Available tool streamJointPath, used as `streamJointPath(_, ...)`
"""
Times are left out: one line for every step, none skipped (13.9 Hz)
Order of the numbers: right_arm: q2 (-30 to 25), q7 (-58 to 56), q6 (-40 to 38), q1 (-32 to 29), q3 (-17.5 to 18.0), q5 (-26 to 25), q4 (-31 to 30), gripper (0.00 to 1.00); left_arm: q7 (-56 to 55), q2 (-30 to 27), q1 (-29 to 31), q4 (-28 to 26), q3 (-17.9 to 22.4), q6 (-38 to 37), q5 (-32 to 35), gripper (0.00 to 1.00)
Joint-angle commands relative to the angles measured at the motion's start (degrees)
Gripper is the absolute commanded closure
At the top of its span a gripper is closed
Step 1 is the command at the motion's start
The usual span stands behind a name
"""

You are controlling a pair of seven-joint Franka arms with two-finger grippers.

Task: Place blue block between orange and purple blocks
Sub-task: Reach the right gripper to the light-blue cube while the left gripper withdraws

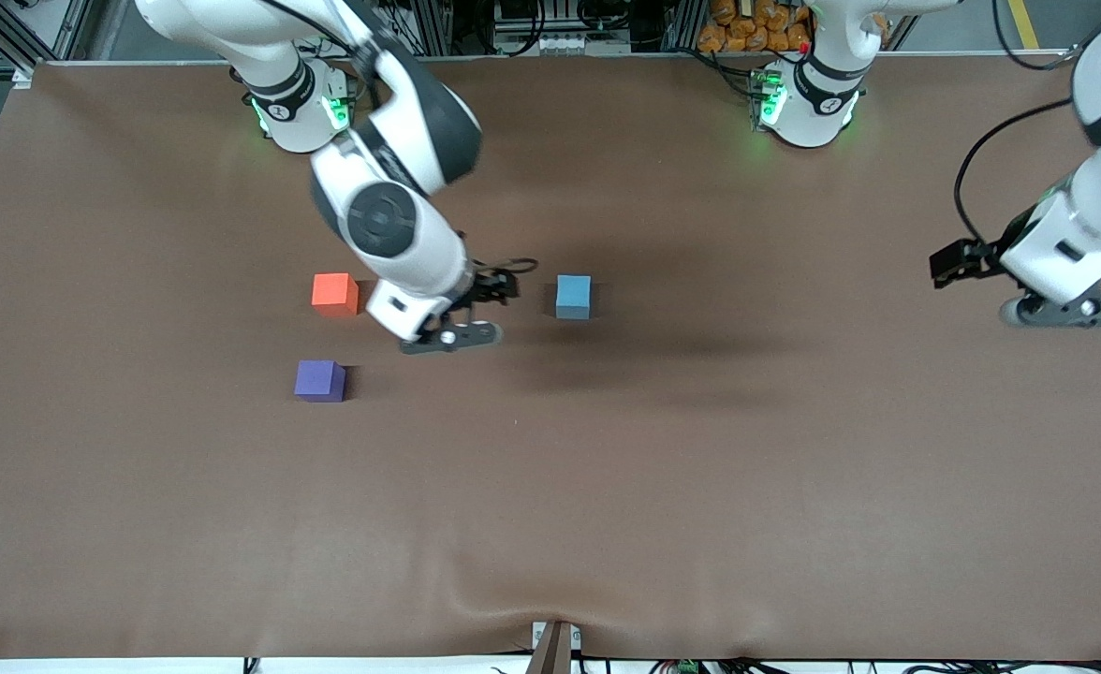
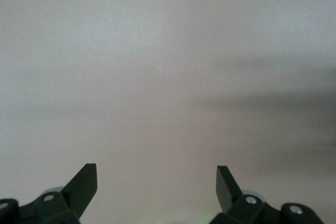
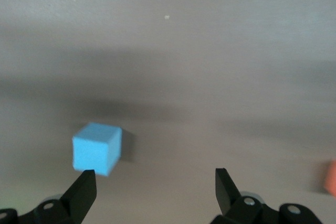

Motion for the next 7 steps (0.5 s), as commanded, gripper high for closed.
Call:
streamJointPath(3.7,6.3,9.1,4.2,-0.6,1.0,-2.8,0.00,-0.4,0.0,-0.9,6.1,0.3,-5.3,-2.3,0.00)
streamJointPath(4.6,6.4,11.2,5.2,-0.6,1.0,-3.7,0.00,-0.4,-0.4,-1.0,7.0,0.0,-6.9,-2.4,0.00)
streamJointPath(5.3,6.5,11.8,6.5,-0.6,1.0,-3.8,0.00,-0.2,-2.2,-1.1,7.4,-0.2,-8.0,-2.4,0.00)
streamJointPath(5.6,8.6,12.1,7.7,-0.7,0.9,-3.8,0.00,0.3,-3.9,-1.0,7.2,-0.4,-8.3,-2.4,0.00)
streamJointPath(5.9,11.5,12.2,8.5,-0.7,0.5,-3.8,0.00,0.5,-5.1,-0.8,6.9,-0.7,-9.4,-2.5,0.00)
streamJointPath(6.1,12.6,12.2,9.6,-0.8,0.4,-3.8,0.00,0.3,-5.4,-0.5,6.9,-0.8,-10.5,-3.4,0.00)
streamJointPath(6.2,13.4,12.2,10.2,-0.7,0.4,-3.7,0.00,-0.8,-5.9,-0.4,6.8,-0.7,-10.6,-4.8,0.00)
